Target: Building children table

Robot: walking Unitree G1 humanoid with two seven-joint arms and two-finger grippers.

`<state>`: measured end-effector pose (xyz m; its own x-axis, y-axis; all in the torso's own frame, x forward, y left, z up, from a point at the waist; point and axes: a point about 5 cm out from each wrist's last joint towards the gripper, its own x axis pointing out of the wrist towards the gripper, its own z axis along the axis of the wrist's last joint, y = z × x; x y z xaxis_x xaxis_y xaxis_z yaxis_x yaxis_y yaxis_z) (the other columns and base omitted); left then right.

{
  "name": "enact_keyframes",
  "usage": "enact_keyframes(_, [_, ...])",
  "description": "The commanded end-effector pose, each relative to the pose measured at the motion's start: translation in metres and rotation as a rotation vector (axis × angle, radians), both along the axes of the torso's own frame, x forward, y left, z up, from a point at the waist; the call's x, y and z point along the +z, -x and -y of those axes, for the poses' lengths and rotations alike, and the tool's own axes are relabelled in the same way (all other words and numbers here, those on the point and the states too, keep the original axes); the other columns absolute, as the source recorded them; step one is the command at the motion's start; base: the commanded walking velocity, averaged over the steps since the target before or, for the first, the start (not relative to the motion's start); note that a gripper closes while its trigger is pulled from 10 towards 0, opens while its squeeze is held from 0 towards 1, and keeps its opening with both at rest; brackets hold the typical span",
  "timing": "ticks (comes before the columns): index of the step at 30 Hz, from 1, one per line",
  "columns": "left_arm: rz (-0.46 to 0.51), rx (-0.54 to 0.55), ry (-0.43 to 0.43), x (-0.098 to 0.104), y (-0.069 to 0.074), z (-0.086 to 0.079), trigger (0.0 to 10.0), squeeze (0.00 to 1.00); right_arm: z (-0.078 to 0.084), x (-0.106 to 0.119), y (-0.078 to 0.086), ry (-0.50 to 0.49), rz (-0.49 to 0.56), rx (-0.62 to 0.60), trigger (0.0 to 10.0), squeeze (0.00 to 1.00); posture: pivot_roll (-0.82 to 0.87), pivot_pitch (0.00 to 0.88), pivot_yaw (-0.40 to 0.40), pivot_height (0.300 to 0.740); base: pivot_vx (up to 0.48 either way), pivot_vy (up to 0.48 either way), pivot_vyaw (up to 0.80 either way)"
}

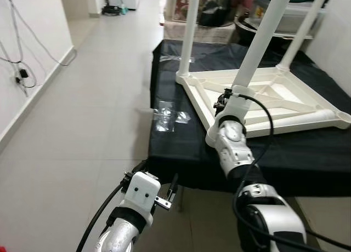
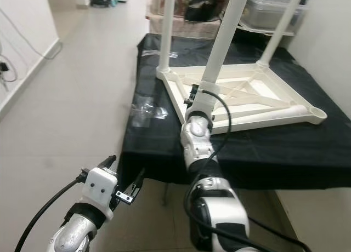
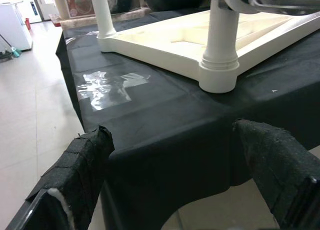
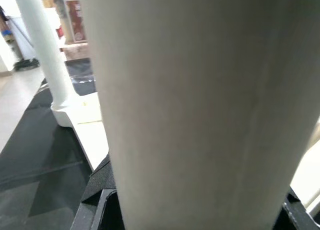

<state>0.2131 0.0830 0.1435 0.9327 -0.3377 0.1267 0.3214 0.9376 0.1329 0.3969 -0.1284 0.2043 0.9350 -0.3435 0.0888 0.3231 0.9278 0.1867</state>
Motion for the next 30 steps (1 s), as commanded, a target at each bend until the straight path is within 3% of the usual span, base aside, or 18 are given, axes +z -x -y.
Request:
enact_keyframes(1, [-0.012, -0.008, -0.005, -0.004, 0.0, 0.001, 10.0, 0.0, -0.008, -0.02, 0.005, -0.06, -0.082, -0.019, 4.8, 0.0, 0.12, 0.111, -0.098, 0.74, 0.0, 0.0, 0.0])
enact_keyframes(3, [-0.011, -0.009, -0.005, -0.004, 0.001, 0.001, 10.0, 0.0, -0.013, -0.02, 0.005, -0.055, -0.077, 0.003, 4.8, 0.0, 0.12, 0.111, -0.098, 0.74, 0.0, 0.0, 0.0])
enact_keyframes(4, [-0.012, -0.009, -0.006, -0.004, 0.001, 0.001, 10.0, 0.0, -0.02, -0.018, 0.005, -0.051, -0.048, 0.051, 10.0, 1.0, 0.12, 0.107, -0.099, 0.74, 0.0, 0.0, 0.0])
enact_keyframes(9, [-0.016, -0.009, -0.004, -0.005, 0.001, 0.001, 10.0, 0.0, -0.023, -0.013, 0.005, -0.046, 0.02, 0.131, 10.0, 1.0, 0.12, 0.11, -0.098, 0.74, 0.0, 0.0, 0.0])
enact_keyframes(10, [-0.016, -0.009, -0.004, -0.005, 0.001, 0.001, 10.0, 0.0, -0.02, -0.01, 0.003, -0.055, 0.052, 0.178, 10.0, 0.0, 0.12, 0.114, -0.098, 0.74, 0.0, 0.0, 0.0])
enact_keyframes(13, [-0.016, -0.01, -0.005, -0.005, 0.001, 0.001, 10.0, 0.0, -0.012, -0.004, 0.001, -0.047, 0.109, 0.276, 10.0, 0.0, 0.11, 0.114, -0.097, 0.74, 0.0, 0.0, 0.0])
enact_keyframes(17, [-0.016, -0.011, -0.005, -0.005, 0.0, 0.001, 10.0, 0.0, 0.0, 0.007, -0.002, -0.013, 0.171, 0.543, 10.0, 0.0, 0.11, 0.116, -0.099, 0.74, 0.0, 0.0, 0.0])
enact_keyframes(19, [-0.016, -0.011, -0.005, -0.005, 0.0, 0.001, 10.0, 0.0, 0.0, 0.007, -0.002, -0.013, 0.171, 0.543, 10.0, 0.0, 0.11, 0.116, -0.099, 0.74, 0.0, 0.0, 0.0])
enact_keyframes(20, [-0.015, -0.012, -0.007, -0.004, 0.0, 0.001, 10.0, 0.0, 0.0, 0.008, -0.002, 0.025, 0.151, 0.664, 10.0, 0.0, 0.11, 0.117, -0.098, 0.74, 0.0, 0.0, 0.0])
enact_keyframes(21, [-0.015, -0.012, -0.007, -0.004, 0.0, 0.001, 10.0, 0.0, 0.0, 0.008, -0.002, 0.025, 0.151, 0.664, 10.0, 0.0, 0.11, 0.117, -0.098, 0.74, 0.0, 0.0, 0.0])
enact_keyframes(22, [-0.011, -0.014, -0.006, -0.003, 0.0, 0.002, 10.0, 0.0, 0.001, 0.007, -0.001, 0.078, 0.132, 0.8, 10.0, 0.0, 0.12, 0.117, -0.104, 0.74, 0.0, 0.0, 0.0])
enact_keyframes(23, [-0.011, -0.014, -0.006, -0.003, 0.0, 0.002, 10.0, 0.0, 0.001, 0.007, -0.001, 0.078, 0.132, 0.8, 10.0, 0.0, 0.12, 0.117, -0.104, 0.74, 0.0, 0.0, 0.0])
enact_keyframes(24, [-0.009, -0.013, -0.005, -0.003, 0.0, 0.002, 10.0, 0.0, 0.001, 0.006, 0.002, 0.098, 0.106, 0.94, 10.0, 0.0, 0.12, 0.118, -0.104, 0.74, 0.0, 0.0, 0.0])
enact_keyframes(25, [-0.009, -0.013, -0.005, -0.003, 0.0, 0.002, 10.0, 0.0, 0.001, 0.006, 0.002, 0.098, 0.106, 0.94, 10.0, 0.0, 0.12, 0.118, -0.104, 0.74, 0.0, 0.0, 0.0])
enact_keyframes(26, [-0.007, -0.014, -0.004, -0.002, 0.0, 0.002, 10.0, 0.0, 0.0, 0.005, 0.005, 0.109, 0.084, 1.052, 10.0, 0.0, 0.12, 0.118, -0.104, 0.74, 0.0, 0.0, 0.0])
enact_keyframes(27, [-0.007, -0.014, -0.004, -0.002, 0.0, 0.002, 10.0, 0.0, 0.0, 0.005, 0.005, 0.109, 0.084, 1.052, 10.0, 0.0, 0.12, 0.118, -0.104, 0.74, 0.0, 0.0, 0.0])
enact_keyframes(29, [-0.006, -0.014, -0.004, -0.002, 0.0, 0.002, 10.0, 0.0, -0.013, 0.005, 0.011, 0.083, 0.067, 1.308, 10.0, 0.0, 0.12, 0.122, -0.106, 0.74, 0.0, 0.0, 0.0])
enact_keyframes(30, [-0.006, -0.014, -0.004, -0.002, 0.0, 0.002, 10.0, 0.0, -0.013, 0.005, 0.011, 0.083, 0.067, 1.308, 10.0, 0.0, 0.12, 0.122, -0.106, 0.74, 0.0, 0.0, 0.0])
